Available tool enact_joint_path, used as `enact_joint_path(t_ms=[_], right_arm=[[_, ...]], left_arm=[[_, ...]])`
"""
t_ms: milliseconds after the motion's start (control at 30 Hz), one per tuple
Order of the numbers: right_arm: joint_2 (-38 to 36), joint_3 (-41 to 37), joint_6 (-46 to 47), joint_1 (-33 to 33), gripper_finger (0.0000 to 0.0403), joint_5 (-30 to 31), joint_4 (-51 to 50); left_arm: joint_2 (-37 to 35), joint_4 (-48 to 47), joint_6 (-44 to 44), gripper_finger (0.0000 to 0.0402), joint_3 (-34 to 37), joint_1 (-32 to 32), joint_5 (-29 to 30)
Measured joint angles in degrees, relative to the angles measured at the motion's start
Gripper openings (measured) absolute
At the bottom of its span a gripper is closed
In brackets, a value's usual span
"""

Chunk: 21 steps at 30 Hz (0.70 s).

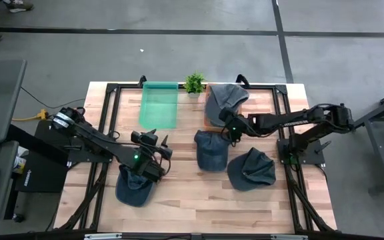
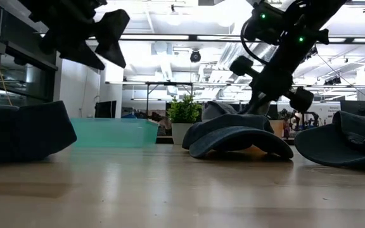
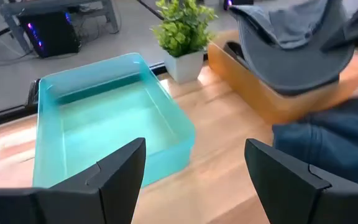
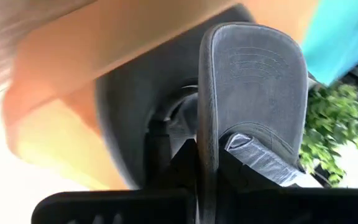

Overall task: Pick & Place hat
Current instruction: Put the light gray cap into the orange bin

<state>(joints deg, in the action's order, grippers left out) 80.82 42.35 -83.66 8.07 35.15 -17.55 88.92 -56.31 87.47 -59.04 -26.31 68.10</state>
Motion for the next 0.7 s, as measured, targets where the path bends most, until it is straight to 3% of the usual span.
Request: enact_joint_path(t_ms=[433,700], right_arm=[[0.0,0.0,-15.8,1.7,0.0022,0.7,-4.1],[0.0,0.0,-16.9,1.6,0.0042,-1.0,-4.1]], left_arm=[[-0.4,13.7,-17.7,0.027,0.0,0.0,-6.1],[-0.4,17.9,-21.6,0.027,0.0,0.0,-7.4]])
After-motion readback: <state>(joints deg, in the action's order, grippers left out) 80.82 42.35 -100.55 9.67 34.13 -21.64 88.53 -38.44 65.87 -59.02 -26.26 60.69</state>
